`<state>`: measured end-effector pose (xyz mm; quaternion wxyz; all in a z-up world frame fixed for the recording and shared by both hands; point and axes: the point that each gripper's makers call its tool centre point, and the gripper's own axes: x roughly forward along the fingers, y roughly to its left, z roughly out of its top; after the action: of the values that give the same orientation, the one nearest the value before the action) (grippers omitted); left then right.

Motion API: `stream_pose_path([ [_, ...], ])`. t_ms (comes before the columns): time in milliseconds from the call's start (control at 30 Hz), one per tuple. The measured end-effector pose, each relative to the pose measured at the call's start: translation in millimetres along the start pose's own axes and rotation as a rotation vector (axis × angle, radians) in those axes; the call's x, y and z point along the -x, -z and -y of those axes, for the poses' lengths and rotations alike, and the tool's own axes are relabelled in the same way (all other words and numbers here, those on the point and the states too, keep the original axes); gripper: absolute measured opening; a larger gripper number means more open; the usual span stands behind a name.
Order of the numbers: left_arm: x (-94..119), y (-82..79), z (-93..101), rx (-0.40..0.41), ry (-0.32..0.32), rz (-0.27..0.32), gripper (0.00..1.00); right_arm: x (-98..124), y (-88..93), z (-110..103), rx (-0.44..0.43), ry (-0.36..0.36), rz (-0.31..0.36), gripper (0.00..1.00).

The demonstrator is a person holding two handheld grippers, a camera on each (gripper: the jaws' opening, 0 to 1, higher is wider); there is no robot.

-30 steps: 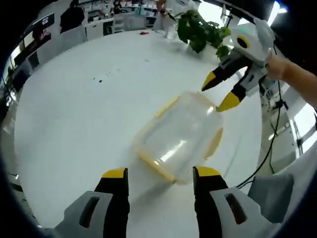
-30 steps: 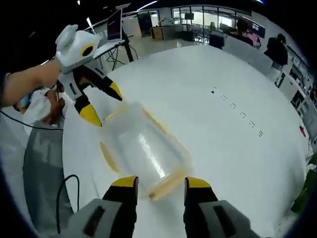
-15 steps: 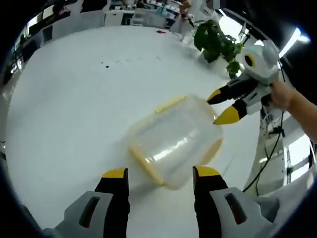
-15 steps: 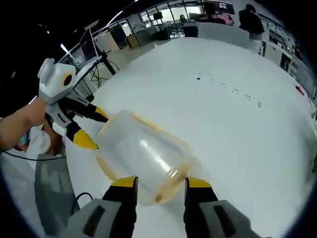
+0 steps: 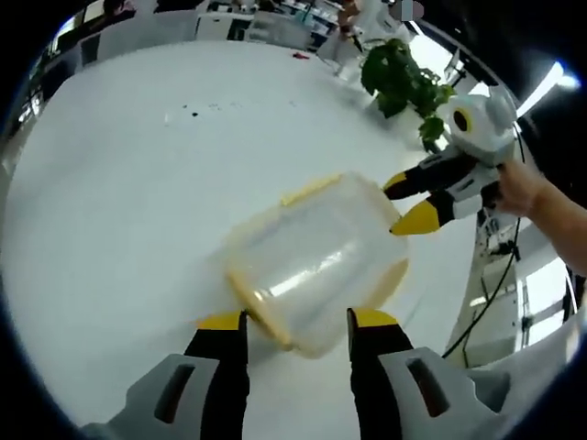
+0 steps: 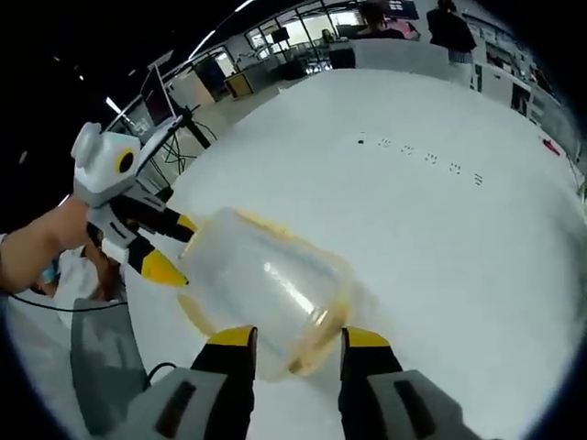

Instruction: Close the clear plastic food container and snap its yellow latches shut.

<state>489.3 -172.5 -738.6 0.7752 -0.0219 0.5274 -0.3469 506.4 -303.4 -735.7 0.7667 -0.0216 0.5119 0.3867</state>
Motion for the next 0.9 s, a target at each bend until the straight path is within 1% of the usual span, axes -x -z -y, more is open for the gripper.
stream_pose_path([
  [200, 0, 0.0, 0.1, -0.007, 0.007, -0.008, 0.40, 0, 1.0, -2, -0.009, 0.010, -0.011, 0.33],
  [300, 0, 0.6, 0.7, -0.027, 0.012, -0.016, 0.40, 0, 2.8, -4, -0.009, 0.011, -0.017, 0.32],
  [433, 2, 3.2, 0.4, -0.041, 0.017, -0.039, 0.39, -1, 6.3, -10, -0.022, 0.021, -0.006, 0.32],
  [600, 1, 3.8, 0.7, -0.061, 0.025, -0.056, 0.38, 0, 9.0, -13, -0.038, 0.056, 0.009, 0.30],
  [633, 1, 4.1, 1.1, -0.074, 0.028, -0.063, 0.37, 0, 10.2, -14, -0.049, 0.062, 0.009, 0.30],
  [667, 2, 4.8, 1.4, -0.094, 0.032, -0.073, 0.37, 0, 11.5, -16, -0.059, 0.066, 0.006, 0.30],
  [700, 2, 6.2, 3.3, -0.107, 0.047, -0.086, 0.37, 0, 12.2, -18, -0.043, 0.074, 0.005, 0.30],
  [733, 3, 4.7, 0.6, -0.120, 0.041, -0.083, 0.36, 0, 12.6, -19, -0.051, 0.075, 0.004, 0.29],
  [833, 2, 4.3, -2.1, -0.100, 0.052, -0.092, 0.31, -1, 14.8, -22, -0.062, 0.087, -0.019, 0.29],
  [867, 2, 3.7, -1.0, -0.110, 0.056, -0.090, 0.31, -2, 13.2, -25, -0.064, 0.087, -0.017, 0.29],
  [900, 3, 5.1, -1.4, -0.114, 0.043, -0.110, 0.31, -2, 12.8, -25, -0.064, 0.088, -0.020, 0.28],
])
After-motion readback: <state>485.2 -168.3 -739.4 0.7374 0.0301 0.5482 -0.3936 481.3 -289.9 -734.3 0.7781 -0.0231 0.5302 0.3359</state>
